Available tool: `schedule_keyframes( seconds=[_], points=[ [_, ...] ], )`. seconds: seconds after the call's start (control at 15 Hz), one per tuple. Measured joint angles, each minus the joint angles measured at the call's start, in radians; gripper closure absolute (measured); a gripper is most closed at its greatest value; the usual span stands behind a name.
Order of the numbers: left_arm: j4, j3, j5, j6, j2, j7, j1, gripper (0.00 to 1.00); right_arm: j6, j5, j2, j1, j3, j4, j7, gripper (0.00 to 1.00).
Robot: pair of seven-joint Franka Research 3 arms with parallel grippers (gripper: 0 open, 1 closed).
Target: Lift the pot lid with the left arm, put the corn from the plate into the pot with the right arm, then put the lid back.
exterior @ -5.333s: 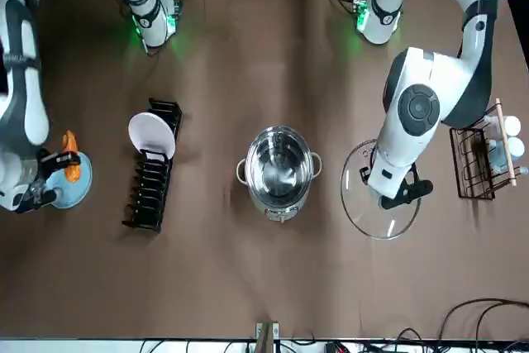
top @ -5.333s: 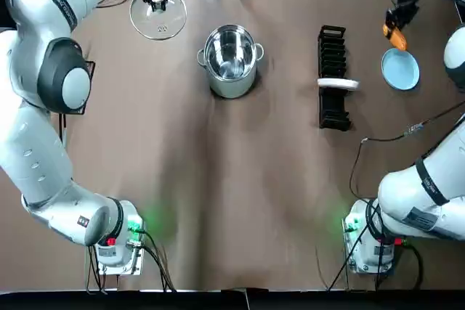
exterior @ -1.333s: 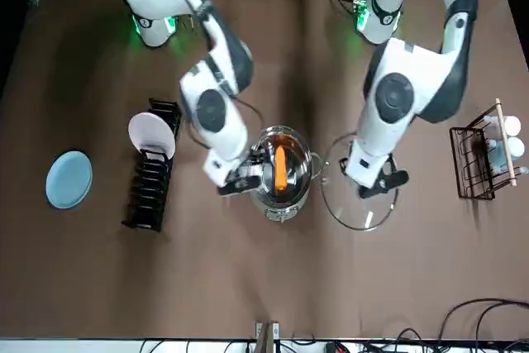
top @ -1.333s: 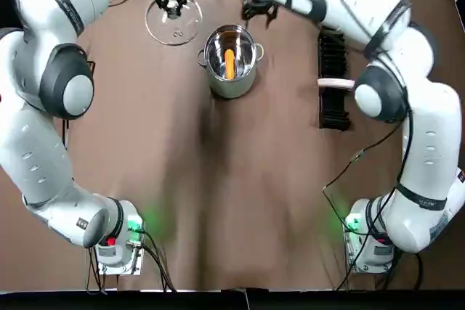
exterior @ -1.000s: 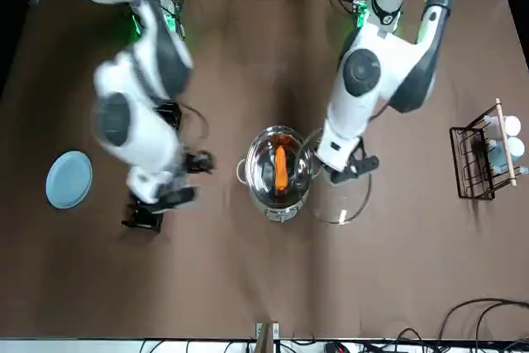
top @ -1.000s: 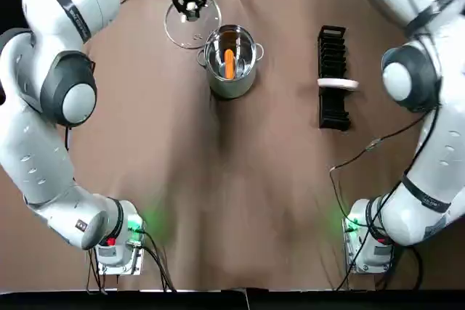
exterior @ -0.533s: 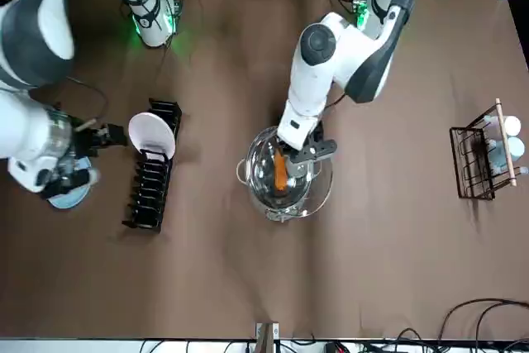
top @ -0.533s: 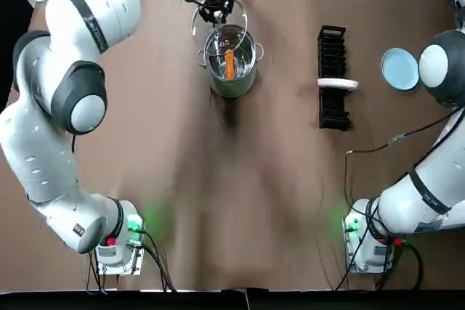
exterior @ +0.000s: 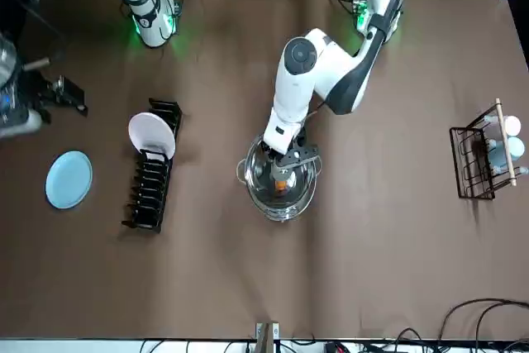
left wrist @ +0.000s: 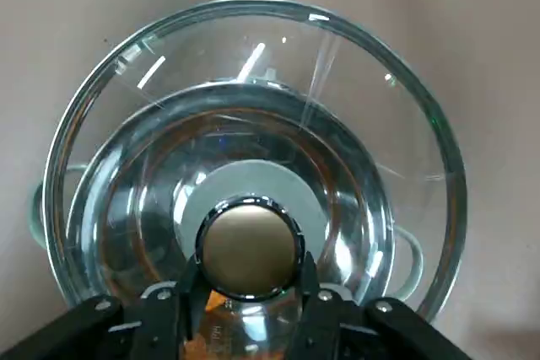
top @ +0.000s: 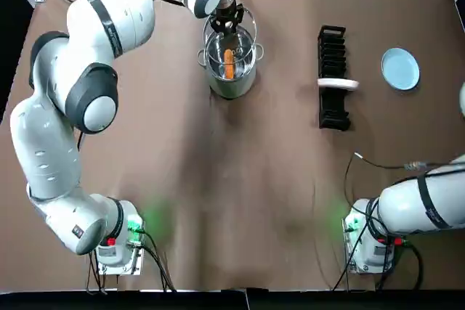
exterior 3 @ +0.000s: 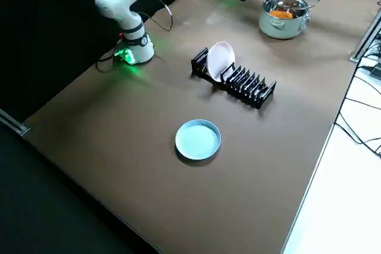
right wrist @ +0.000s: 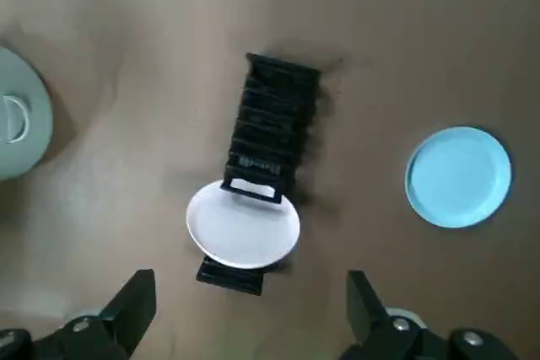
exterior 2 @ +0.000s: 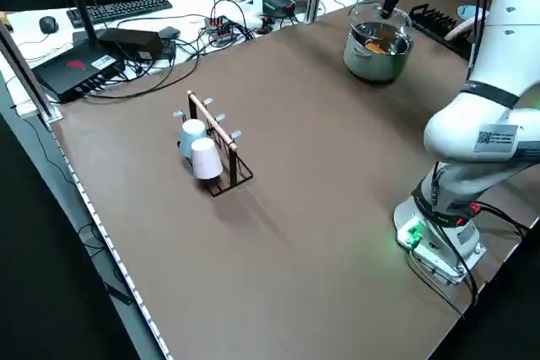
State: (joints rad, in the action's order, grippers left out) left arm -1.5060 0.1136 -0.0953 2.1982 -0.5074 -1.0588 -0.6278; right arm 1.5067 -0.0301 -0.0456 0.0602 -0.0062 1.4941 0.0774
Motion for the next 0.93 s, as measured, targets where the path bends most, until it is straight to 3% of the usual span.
schedule_keyframes(
  seconds=[0.2,0.6,0.93],
  points=[
    [0.000,0.001,0.000,0.000,-0.003,-0.027,-0.016,0.55,0.002,0.000,0.077,-0.028,-0.002,0.084,0.001,0.00],
    [0.000,0.001,0.003,0.000,-0.027,-0.068,-0.027,0.55,0.007,-0.080,0.084,-0.064,-0.002,0.090,0.001,0.00],
    [0.000,-0.001,0.010,-0.001,-0.032,-0.070,-0.026,0.55,0.031,-0.044,0.084,-0.076,0.004,0.092,0.001,0.00]
  ],
)
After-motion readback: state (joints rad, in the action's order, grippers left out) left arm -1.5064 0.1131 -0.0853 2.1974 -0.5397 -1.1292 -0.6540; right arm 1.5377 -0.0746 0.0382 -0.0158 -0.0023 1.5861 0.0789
